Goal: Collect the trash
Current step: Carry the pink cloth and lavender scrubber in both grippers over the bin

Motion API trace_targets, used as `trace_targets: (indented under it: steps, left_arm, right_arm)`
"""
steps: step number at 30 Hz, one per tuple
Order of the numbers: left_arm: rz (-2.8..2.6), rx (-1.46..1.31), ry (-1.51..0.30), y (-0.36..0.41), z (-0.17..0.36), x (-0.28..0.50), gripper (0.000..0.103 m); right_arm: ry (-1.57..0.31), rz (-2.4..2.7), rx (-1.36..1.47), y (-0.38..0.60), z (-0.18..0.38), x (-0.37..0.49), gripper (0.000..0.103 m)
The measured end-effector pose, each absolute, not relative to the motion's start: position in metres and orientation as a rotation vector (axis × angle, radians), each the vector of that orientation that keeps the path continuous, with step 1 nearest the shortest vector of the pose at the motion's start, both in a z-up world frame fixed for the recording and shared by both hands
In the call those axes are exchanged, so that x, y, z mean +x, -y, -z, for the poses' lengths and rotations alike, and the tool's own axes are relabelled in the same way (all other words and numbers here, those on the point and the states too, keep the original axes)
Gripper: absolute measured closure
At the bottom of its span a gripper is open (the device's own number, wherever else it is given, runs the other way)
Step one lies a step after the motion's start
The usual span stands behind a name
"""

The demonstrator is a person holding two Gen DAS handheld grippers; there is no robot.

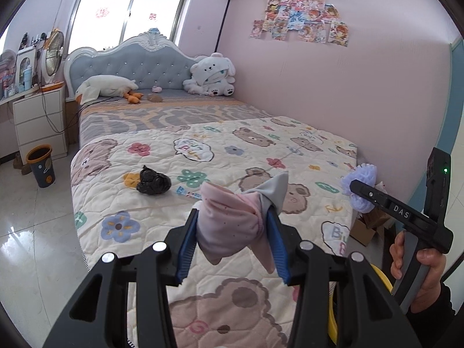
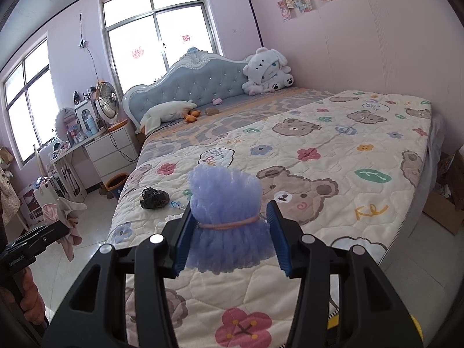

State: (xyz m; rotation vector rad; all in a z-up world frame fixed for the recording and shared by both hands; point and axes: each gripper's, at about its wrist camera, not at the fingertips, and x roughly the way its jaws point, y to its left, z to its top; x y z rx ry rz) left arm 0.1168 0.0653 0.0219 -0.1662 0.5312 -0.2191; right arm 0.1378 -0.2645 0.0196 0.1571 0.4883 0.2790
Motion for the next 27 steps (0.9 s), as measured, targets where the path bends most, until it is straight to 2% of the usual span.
trace_targets:
  steps: [27]
  left_arm:
    - [0.454, -0.071, -0.576, 0.071, -0.021, 0.095, 0.059]
  right_arm:
    - [-0.456, -0.132, 0.182, 0.367, -0.014, 0.035, 0.055]
